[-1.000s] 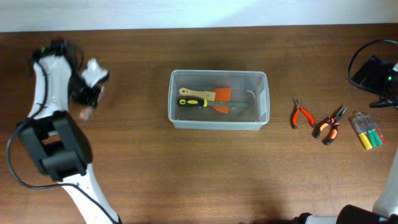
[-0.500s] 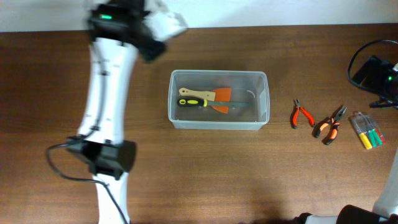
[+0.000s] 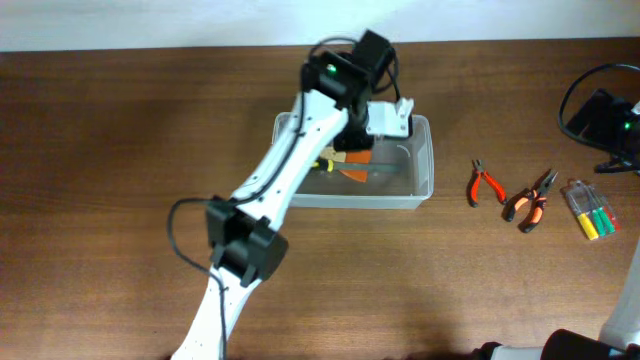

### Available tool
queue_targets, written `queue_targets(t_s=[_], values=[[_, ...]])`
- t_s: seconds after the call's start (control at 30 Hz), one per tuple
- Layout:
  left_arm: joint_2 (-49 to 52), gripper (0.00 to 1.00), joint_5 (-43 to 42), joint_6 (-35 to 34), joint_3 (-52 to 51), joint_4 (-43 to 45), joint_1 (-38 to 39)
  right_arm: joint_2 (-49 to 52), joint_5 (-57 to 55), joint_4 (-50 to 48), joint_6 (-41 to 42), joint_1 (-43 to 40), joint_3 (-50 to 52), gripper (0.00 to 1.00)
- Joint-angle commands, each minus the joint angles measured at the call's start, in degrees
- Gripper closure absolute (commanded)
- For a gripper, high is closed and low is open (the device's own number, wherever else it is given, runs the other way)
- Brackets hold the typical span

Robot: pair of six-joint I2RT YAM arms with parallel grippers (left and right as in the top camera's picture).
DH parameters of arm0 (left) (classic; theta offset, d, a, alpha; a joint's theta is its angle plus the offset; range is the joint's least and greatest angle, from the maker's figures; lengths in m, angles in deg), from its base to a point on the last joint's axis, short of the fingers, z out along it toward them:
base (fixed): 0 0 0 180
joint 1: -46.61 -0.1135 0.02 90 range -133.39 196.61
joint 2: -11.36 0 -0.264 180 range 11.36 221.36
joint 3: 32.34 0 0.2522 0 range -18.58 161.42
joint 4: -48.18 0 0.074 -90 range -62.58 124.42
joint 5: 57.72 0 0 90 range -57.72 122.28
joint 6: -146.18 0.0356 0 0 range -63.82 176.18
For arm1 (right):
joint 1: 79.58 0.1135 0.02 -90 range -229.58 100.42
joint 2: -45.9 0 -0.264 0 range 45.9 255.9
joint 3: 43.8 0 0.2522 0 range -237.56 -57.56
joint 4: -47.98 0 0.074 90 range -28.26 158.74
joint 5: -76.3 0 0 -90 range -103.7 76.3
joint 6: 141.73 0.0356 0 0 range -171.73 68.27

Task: Pack container
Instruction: 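Lower the socket bit strip into the container and open left gripper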

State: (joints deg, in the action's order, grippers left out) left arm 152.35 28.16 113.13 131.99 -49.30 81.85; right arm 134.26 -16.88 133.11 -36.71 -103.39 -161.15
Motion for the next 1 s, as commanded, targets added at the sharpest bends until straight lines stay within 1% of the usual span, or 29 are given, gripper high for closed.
queue_targets(t_s=[0.0,0.07,0.1,0.13,0.27,0.3,0.43,0.47,0.53,0.6,0.63,0.67,0.83,0.9,0.97], values=[[1.97,0.97,-3.72,1.51,-1.03,-1.14,1.07,0.20,-0.09,-0.04,0.50,-0.26,0.09,0.01],[2.51,0.96,-5.64,1.51,-2.99,-1.33,1.79,0.20,-0.09,-0.04,0.50,-0.26,0.09,0.01],[2.54,0.93,-5.70,1.51,-4.09,-1.09,2.14,0.20,-0.09,-0.04,0.50,-0.26,0.09,0.01],[2.54,0.92,-5.55,1.55,-5.42,-0.57,2.51,0.20,-0.09,-0.04,0.50,-0.26,0.09,0.02],[2.54,0.81,-5.57,2.12,-9.05,1.81,3.61,0.20,-0.09,-0.04,0.50,-0.26,0.09,0.01],[2.54,0.76,-5.57,2.12,-9.70,2.32,3.80,0.20,-0.09,-0.04,0.50,-0.26,0.09,0.01],[2.54,0.54,-5.60,2.08,-10.93,3.41,4.09,0.20,-0.09,-0.04,0.50,-0.26,0.09,0.01],[2.54,0.37,-5.57,2.05,-10.93,3.58,4.09,0.20,-0.11,-0.04,0.50,-0.26,0.09,0.01],[2.29,0.20,-5.53,0.87,-10.91,3.96,4.09,0.20,-0.09,-0.04,0.50,-0.26,0.09,0.01],[1.64,0.17,-4.70,-2.03,-10.69,4.22,4.09,0.20,-0.09,-0.04,0.50,-0.26,0.09,0.01],[1.16,0.12,-3.58,-3.32,-10.51,4.28,4.09,0.20,-0.09,-0.04,0.50,-0.26,0.09,0.01],[0.44,0.01,-1.77,-4.55,-10.34,4.46,4.09,0.20,-0.09,-0.04,0.50,-0.26,0.09,0.01],[-6.21,0.01,9.79,-12.09,-9.14,6.40,3.34,0.20,0.22,-0.33,0.66,-0.26,0.09,0.01],[-9.90,0.01,11.72,-15.45,-8.17,6.82,2.10,0.20,0.35,-0.79,0.70,-0.26,0.09,0.01],[-13.42,0.01,11.69,-18.14,-7.28,6.78,0.24,0.20,0.33,-0.81,0.70,-0.26,0.09,0.01]])
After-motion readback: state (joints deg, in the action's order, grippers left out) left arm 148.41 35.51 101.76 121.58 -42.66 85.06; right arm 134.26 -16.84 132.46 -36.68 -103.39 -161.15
